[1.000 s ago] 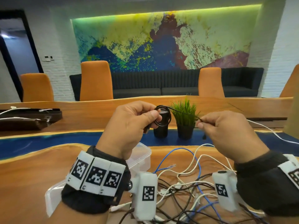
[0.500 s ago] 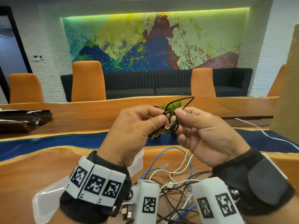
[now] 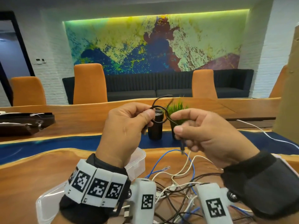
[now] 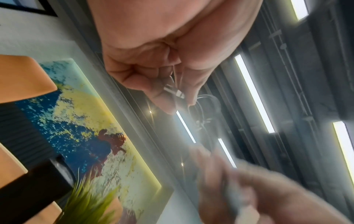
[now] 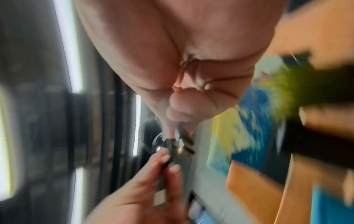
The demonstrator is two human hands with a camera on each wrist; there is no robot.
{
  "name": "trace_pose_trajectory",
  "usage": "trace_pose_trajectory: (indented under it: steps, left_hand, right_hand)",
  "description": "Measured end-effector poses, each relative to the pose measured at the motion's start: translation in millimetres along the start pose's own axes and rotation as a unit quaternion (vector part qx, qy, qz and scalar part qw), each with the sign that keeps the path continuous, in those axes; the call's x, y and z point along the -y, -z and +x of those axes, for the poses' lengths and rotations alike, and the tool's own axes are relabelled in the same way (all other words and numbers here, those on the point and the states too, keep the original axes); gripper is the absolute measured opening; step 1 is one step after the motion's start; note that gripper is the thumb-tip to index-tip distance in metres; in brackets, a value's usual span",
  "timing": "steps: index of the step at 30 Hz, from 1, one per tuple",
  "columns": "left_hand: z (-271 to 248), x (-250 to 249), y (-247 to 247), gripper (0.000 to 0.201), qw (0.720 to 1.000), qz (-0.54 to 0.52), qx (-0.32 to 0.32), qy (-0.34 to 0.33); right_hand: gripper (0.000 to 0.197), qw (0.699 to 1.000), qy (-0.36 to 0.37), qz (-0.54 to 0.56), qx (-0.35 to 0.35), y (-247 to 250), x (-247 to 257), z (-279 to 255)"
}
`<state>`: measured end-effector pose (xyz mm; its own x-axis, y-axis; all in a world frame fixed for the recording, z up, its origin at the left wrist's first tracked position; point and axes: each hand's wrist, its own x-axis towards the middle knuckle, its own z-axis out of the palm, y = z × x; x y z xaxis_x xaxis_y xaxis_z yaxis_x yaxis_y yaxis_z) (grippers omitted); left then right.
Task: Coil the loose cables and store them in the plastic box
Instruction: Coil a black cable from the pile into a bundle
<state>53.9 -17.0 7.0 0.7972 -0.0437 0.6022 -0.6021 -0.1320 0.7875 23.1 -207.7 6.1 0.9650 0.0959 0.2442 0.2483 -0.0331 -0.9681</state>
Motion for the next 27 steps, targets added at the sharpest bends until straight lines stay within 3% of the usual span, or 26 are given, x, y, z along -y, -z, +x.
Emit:
trace_pose_trajectory:
  steps: [1, 4, 7, 9, 11, 13, 16, 20, 27]
  left_hand:
    - [2, 0, 6, 0.015, 1.000, -0.002, -0.015, 0.012]
    - [7, -1, 19, 0.017, 0.998, -0.015, -0.029, 0.052]
    - [3, -1, 17, 0.013, 0.996, -0.016, 0.018, 0.082]
    - [1, -1, 13, 0.009, 0.993, -0.028, 0.048, 0.104]
    - [3, -1, 12, 0.007, 0.988, -0.061, 0.066, 0.127]
    - [4, -2, 12, 0.012, 0.980, -0.115, 0.078, 0.145]
    - [3, -5, 8, 0.021, 0.972, -0.157, 0.093, 0.150]
    - [2, -4, 4, 0.023, 0.974, -0.154, 0.090, 0.140]
    - [0, -3, -2, 0.020, 0.977, -0.149, 0.096, 0.121]
  right_hand:
    - [0.017, 0.992, 0.037, -0.100, -0.059, 7, 0, 2]
    - [0.010, 0.905, 0.153, -0.321, -0.236, 27, -3, 8]
    - [0.009, 0.867, 0.204, -0.336, -0.307, 32, -9, 10]
    - [0.012, 0.868, 0.216, -0.309, -0.322, 29, -11, 10]
    - [0.015, 0.922, 0.189, -0.149, -0.304, 22, -8, 10]
    - [0.009, 0.962, 0.111, 0.089, -0.234, 11, -3, 10]
    - [0.010, 0.947, 0.025, 0.289, -0.137, -7, -1, 7]
    - [0.012, 0.925, -0.023, 0.375, -0.058, -20, -4, 6]
    - [0.019, 0.920, -0.072, 0.384, -0.014, -14, -9, 8]
